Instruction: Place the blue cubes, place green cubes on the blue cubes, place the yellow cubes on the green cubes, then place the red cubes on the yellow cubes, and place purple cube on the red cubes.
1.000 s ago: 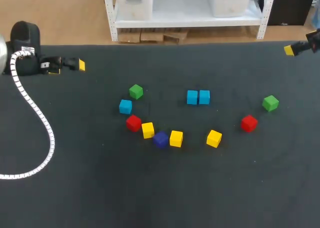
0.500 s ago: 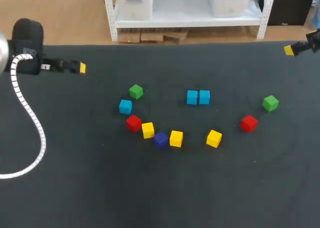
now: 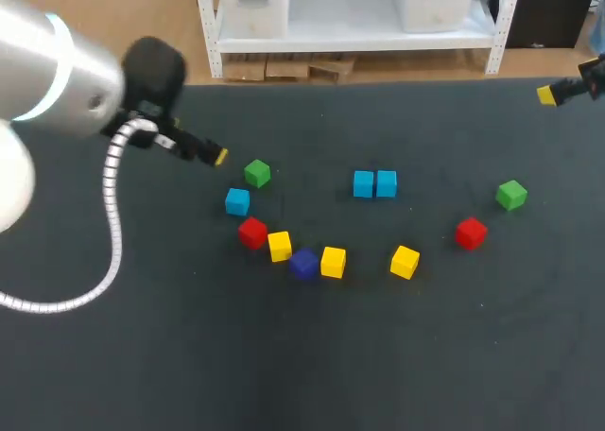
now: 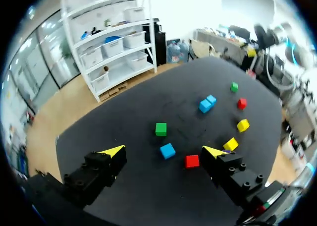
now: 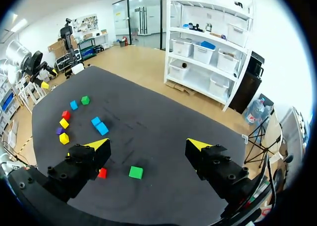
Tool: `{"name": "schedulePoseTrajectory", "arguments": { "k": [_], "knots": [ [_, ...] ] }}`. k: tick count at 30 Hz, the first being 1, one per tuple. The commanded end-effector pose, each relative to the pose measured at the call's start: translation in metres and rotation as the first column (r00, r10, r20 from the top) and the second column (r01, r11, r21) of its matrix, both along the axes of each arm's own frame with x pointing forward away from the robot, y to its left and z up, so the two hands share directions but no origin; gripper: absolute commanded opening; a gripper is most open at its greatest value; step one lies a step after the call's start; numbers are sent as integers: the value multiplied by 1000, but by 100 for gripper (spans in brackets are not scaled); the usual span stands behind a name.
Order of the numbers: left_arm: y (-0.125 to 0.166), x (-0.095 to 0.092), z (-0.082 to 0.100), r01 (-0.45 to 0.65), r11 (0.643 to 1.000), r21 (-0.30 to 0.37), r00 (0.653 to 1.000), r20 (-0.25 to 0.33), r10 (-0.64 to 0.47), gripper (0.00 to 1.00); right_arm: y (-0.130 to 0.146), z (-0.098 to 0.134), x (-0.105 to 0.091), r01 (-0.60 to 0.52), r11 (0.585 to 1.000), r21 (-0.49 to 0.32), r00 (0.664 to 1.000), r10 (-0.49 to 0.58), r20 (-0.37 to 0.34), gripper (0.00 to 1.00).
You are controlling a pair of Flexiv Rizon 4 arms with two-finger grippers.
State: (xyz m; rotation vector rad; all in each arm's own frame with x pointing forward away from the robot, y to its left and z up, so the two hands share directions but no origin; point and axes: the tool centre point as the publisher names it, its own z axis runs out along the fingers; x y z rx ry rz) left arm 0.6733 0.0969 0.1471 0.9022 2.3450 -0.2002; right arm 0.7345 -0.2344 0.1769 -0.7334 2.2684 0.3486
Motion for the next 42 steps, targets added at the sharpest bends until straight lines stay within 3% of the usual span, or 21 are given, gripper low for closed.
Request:
{"name": "schedulePoseTrajectory", "arguments": {
  "k": [1, 3, 5, 9, 12, 15, 16, 20, 24, 32, 34, 37, 38, 40, 42],
  "knots": [
    [-23, 12, -14, 179, 883, 433, 982, -27, -187, 100, -1, 0, 0, -5, 1000, 4, 1000, 5, -2, 100],
    [-25, 9, -17, 270, 859, 435, 960, -55, -274, 100, -1, 0, 0, -5, 1000, 4, 1000, 5, -2, 100],
    [-25, 11, -21, 284, 821, 496, 952, -45, -302, 100, -1, 0, 0, -5, 1000, 4, 1000, 5, -2, 100],
    [-23, 13, -30, 395, 764, 511, 908, -89, -410, 100, -1, 0, 0, -5, 1000, 4, 1000, 5, -2, 100],
    [-20, 14, -45, 480, 679, 555, 854, -119, -507, 100, -1, 0, 0, -5, 1000, 4, 1000, 5, -2, 100],
    [-15, 19, -64, 541, 583, 606, 807, -179, -563, 100, -1, 0, 0, -5, 1000, 4, 1000, 5, -2, 100],
    [-13, 23, -70, 554, 566, 611, 801, -204, -563, 100, -1, 0, 0, -5, 1000, 4, 1000, 5, -2, 100],
    [-11, 34, -83, 631, 513, 582, 741, -258, -620, 100, -1, 0, 0, -5, 1000, 4, 1000, 5, -2, 100],
    [-10, 37, -89, 715, 419, 560, 641, -284, -713, 100, -1, 0, 0, -5, 1000, 4, 1000, 5, -2, 100],
    [-13, 42, -94, 797, 287, 532, 523, -371, -767, 100, -1, 0, 0, -5, 1000, 4, 1000, 5, -2, 100],
    [-12, 42, -96, 806, 281, 521, 518, -390, -761, 100, -1, 0, 0, -5, 1000, 4, 1000, 5, -2, 100],
    [-12, 44, -99, 799, 313, 514, 543, -394, -741, 100, -1, 0, 0, -5, 1000, 4, 1000, 5, -2, 100],
    [-11, 44, -99, 784, 327, 528, 564, -386, -730, 100, -1, 0, 0, -5, 1000, 4, 1000, 5, -2, 100],
    [-11, 46, -94, 755, 409, 513, 621, -358, -697, 100, -1, 0, 0, -5, 1000, 4, 1000, 5, -2, 100],
    [-11, 46, -94, 755, 409, 513, 621, -358, -697, 100, -1, 0, 0, -5, 1000, 4, 1000, 5, -2, 100]
  ]
}}
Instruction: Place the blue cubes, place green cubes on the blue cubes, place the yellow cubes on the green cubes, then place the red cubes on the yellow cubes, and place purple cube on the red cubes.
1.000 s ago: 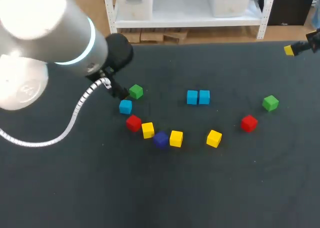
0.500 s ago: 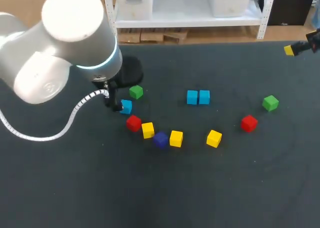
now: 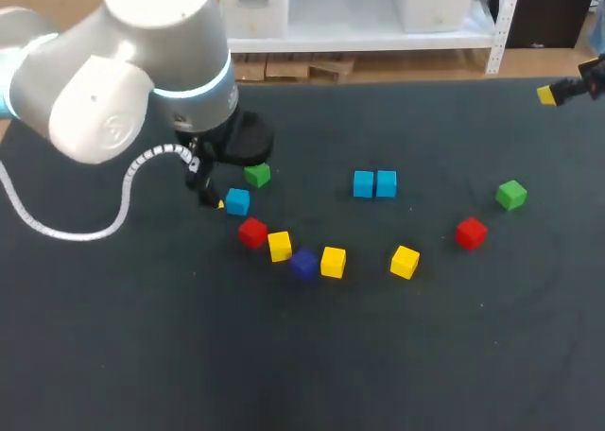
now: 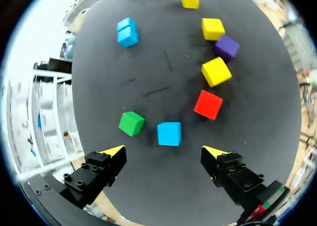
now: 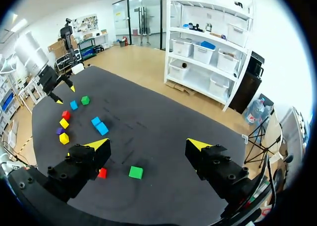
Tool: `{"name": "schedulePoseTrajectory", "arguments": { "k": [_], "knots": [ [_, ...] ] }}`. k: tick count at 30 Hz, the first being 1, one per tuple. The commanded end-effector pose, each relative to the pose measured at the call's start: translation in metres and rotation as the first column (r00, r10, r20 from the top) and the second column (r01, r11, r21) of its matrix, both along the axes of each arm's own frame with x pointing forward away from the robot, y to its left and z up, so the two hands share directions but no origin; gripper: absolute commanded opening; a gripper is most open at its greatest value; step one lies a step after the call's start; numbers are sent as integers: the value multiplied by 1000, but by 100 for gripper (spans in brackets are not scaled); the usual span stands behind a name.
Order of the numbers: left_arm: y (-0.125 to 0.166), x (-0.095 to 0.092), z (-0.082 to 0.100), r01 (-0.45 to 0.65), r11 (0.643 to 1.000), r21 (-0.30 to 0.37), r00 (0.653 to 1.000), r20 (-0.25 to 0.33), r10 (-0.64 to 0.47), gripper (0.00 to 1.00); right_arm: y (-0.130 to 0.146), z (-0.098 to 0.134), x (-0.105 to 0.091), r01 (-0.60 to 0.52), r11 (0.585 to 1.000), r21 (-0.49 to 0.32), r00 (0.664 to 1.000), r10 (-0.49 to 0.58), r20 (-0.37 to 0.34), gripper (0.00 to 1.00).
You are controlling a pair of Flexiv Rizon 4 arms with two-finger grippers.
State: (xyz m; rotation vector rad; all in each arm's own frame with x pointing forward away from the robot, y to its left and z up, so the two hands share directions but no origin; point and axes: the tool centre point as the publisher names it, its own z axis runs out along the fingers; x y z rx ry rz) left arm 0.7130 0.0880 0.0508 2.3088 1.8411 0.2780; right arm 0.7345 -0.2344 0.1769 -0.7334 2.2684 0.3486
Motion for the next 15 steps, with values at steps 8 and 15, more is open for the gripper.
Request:
{"name": "schedulePoseTrajectory", "arguments": {
  "k": [8, 15],
  "knots": [
    [-2, 6, 3, -34, 999, 3, 999, -39, 34, 100, -1, 0, 0, -5, 1000, 4, 1000, 5, -2, 100],
    [-2, -2, 15, -104, 994, -32, 994, -46, 102, 100, -1, 0, 0, -5, 1000, 4, 1000, 5, -2, 100]
  ]
}}
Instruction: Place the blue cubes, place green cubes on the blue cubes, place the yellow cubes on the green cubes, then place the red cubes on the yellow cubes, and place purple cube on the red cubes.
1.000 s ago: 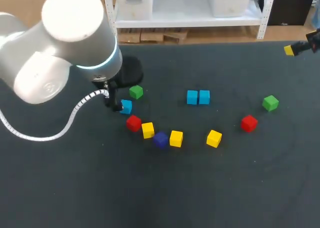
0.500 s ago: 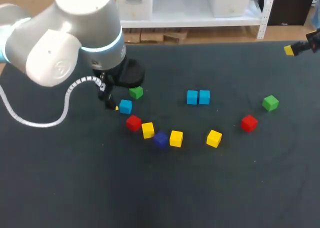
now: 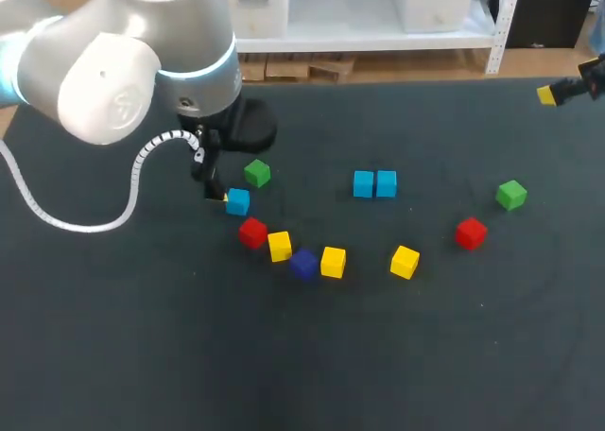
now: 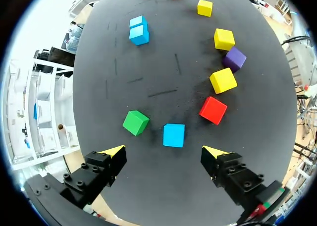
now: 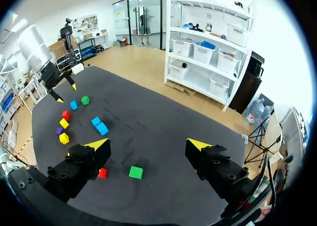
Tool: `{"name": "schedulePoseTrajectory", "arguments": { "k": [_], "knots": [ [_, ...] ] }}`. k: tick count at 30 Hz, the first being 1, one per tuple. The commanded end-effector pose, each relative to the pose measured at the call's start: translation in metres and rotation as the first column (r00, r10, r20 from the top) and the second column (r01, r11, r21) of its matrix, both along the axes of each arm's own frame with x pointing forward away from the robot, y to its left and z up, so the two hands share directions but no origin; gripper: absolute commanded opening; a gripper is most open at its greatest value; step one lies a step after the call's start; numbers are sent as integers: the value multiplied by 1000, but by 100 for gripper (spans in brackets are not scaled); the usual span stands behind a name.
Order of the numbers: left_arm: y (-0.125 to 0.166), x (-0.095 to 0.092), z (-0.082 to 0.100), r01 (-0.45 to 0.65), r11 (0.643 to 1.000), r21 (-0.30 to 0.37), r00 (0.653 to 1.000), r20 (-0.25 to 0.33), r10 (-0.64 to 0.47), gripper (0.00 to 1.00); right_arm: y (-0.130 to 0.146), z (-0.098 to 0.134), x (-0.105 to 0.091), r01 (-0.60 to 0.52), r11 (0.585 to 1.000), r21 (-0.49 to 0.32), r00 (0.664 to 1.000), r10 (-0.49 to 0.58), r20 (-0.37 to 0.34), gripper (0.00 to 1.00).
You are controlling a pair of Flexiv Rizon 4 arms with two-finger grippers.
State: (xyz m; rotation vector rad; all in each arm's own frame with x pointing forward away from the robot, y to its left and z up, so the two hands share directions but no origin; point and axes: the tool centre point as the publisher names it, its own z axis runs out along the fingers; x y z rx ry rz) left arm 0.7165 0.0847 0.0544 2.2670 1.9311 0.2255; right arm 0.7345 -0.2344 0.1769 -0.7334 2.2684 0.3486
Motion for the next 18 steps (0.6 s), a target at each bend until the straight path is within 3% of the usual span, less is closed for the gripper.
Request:
{"name": "schedulePoseTrajectory", "arguments": {
  "k": [1, 4, 9, 12, 16, 18],
  "knots": [
    [0, -7, 15, -67, 997, -31, 998, -3, 67, 100, -1, 0, 0, -5, 1000, 4, 1000, 5, -2, 100],
    [-7, -12, 16, -67, 998, -21, 997, -37, 66, 100, -1, 0, 0, -5, 1000, 4, 1000, 5, -2, 100],
    [-19, -21, 11, 28, 1000, 9, 993, -112, -26, 100, -1, 0, 0, -5, 1000, 4, 1000, 5, -2, 100],
    [-21, -21, 7, 64, 996, 66, 987, -152, -54, 100, -1, 0, 0, -5, 1000, 4, 1000, 5, -2, 100],
    [-18, -15, -1, 37, 994, 101, 980, -198, -17, 100, -1, 0, 0, -5, 1000, 4, 1000, 5, -2, 100],
    [-16, -12, -6, 18, 992, 127, 981, -194, 7, 100, -1, 0, 0, -5, 1000, 4, 1000, 5, -2, 100]
  ]
}}
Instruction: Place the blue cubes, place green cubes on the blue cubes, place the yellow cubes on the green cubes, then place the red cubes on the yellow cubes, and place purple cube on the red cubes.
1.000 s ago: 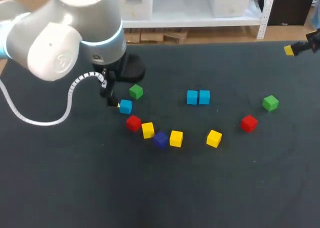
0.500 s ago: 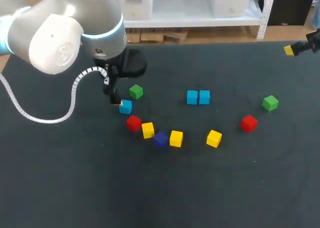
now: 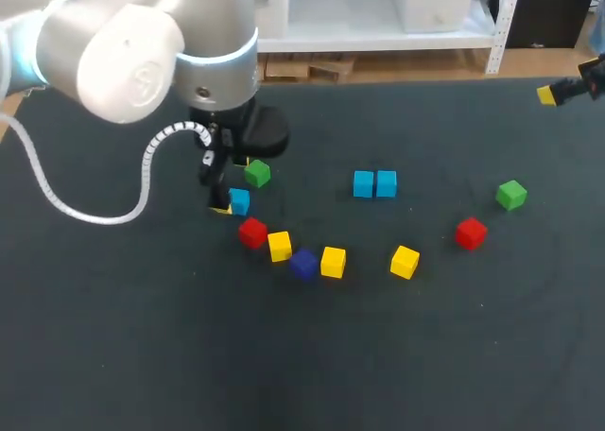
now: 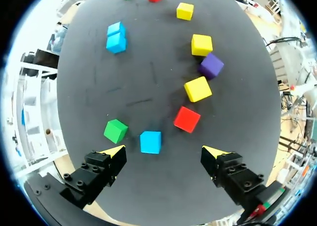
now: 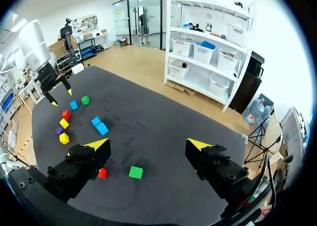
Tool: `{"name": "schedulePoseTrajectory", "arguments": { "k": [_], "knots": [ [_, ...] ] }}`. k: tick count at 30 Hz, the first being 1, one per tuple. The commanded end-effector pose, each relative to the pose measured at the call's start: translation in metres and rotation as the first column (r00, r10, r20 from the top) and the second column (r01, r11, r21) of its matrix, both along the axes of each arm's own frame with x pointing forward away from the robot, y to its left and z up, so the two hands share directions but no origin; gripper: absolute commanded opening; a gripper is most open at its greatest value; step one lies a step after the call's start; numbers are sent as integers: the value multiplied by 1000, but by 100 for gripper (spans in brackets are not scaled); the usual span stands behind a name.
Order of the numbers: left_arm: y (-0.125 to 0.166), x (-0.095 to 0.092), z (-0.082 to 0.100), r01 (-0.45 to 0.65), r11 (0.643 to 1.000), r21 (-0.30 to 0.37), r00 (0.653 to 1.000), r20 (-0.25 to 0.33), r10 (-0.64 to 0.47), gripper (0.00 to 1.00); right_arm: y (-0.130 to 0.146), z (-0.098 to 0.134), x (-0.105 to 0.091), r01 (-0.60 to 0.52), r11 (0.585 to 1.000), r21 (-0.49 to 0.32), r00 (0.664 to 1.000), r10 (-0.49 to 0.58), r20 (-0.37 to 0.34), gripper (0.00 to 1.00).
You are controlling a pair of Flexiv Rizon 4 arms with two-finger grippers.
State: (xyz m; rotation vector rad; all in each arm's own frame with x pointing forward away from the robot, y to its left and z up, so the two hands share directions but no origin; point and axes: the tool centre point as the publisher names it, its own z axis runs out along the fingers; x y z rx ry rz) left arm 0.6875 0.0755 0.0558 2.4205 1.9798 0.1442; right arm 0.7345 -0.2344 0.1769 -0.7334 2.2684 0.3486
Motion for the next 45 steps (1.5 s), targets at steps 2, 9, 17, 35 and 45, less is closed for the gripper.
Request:
{"name": "schedulePoseTrajectory", "arguments": {
  "k": [2, 9, 17, 35, 45],
  "knots": [
    [-5, 21, -13, -49, 995, 84, 997, -53, 54, 100, -1, 0, 0, -5, 1000, 4, 1000, 5, -2, 100],
    [-1, 27, -39, -109, 991, 78, 987, -110, 117, 100, -1, 0, 0, -5, 1000, 4, 1000, 5, -2, 100],
    [5, 31, -56, -122, 989, 78, 983, -130, 131, 100, -1, 0, 0, -5, 1000, 4, 1000, 5, -2, 100],
    [7, 32, -62, -130, 991, 42, 979, -151, 135, 0, -1, 0, 0, -5, 1000, 4, 1000, 5, -2, 100],
    [4, 29, -33, -133, 991, 19, 985, -109, 134, 0, -1, 0, 0, -5, 1000, 4, 1000, 5, -2, 100]
  ]
}}
